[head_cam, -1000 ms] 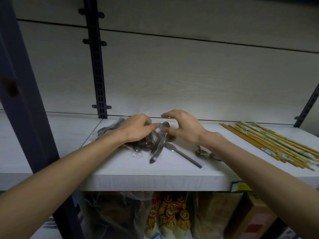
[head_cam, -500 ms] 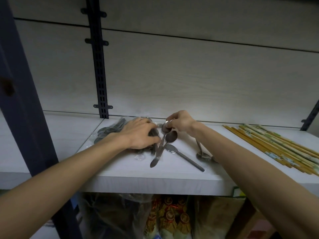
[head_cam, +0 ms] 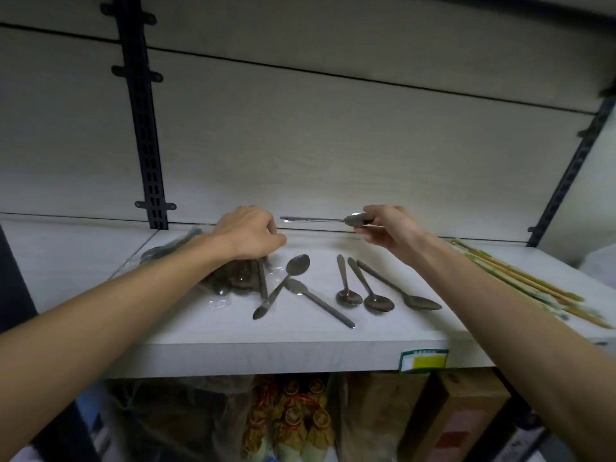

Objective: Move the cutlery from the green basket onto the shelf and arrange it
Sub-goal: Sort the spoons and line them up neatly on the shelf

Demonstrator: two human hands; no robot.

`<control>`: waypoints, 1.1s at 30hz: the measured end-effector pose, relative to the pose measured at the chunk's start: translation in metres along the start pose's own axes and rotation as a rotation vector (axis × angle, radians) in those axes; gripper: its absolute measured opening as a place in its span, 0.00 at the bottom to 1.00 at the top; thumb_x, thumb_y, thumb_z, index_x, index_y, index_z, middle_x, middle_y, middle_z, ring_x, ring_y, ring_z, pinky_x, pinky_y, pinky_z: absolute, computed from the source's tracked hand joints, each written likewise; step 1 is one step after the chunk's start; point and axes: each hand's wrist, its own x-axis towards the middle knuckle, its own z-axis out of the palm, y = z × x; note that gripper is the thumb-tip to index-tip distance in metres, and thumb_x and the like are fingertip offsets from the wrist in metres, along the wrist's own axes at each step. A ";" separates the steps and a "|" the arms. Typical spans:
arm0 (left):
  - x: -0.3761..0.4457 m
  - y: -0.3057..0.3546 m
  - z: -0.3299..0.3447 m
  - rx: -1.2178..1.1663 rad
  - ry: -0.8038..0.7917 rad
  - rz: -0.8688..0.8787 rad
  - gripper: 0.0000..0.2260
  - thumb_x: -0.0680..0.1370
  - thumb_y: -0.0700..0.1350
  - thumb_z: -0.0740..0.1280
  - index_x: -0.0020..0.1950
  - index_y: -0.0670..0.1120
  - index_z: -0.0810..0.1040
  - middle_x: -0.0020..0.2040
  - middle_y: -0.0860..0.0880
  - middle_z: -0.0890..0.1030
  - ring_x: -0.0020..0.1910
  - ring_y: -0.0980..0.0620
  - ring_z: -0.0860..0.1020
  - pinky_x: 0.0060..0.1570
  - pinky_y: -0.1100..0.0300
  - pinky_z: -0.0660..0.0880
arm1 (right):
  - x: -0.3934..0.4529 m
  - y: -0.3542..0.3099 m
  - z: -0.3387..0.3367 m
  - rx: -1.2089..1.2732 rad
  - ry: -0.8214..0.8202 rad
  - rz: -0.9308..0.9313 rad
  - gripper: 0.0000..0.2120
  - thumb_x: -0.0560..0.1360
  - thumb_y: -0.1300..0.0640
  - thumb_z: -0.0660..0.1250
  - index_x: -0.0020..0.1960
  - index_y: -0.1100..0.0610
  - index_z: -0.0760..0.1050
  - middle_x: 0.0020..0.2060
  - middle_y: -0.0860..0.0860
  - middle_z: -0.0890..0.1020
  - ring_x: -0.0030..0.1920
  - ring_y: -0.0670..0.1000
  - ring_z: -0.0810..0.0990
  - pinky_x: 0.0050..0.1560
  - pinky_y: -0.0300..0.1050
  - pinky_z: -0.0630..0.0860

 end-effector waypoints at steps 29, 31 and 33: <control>0.030 0.110 0.045 -0.804 -0.225 -0.030 0.07 0.83 0.45 0.64 0.51 0.44 0.79 0.37 0.50 0.77 0.32 0.56 0.73 0.28 0.65 0.70 | -0.076 0.008 -0.065 -0.796 -0.341 0.062 0.03 0.74 0.58 0.74 0.45 0.56 0.87 0.28 0.46 0.80 0.28 0.44 0.69 0.27 0.35 0.65; 0.032 0.109 0.047 -0.781 -0.191 -0.003 0.06 0.81 0.45 0.68 0.48 0.45 0.80 0.36 0.50 0.79 0.32 0.56 0.74 0.28 0.65 0.69 | -0.074 0.008 -0.066 -0.822 -0.342 0.042 0.04 0.73 0.54 0.76 0.44 0.54 0.88 0.31 0.49 0.77 0.33 0.46 0.69 0.30 0.37 0.64; 0.035 0.109 0.048 -0.771 -0.169 0.021 0.05 0.80 0.45 0.70 0.46 0.46 0.80 0.36 0.50 0.80 0.32 0.56 0.74 0.27 0.66 0.69 | -0.070 0.008 -0.067 -0.844 -0.334 0.024 0.07 0.71 0.50 0.77 0.44 0.52 0.88 0.36 0.53 0.75 0.38 0.49 0.69 0.32 0.40 0.63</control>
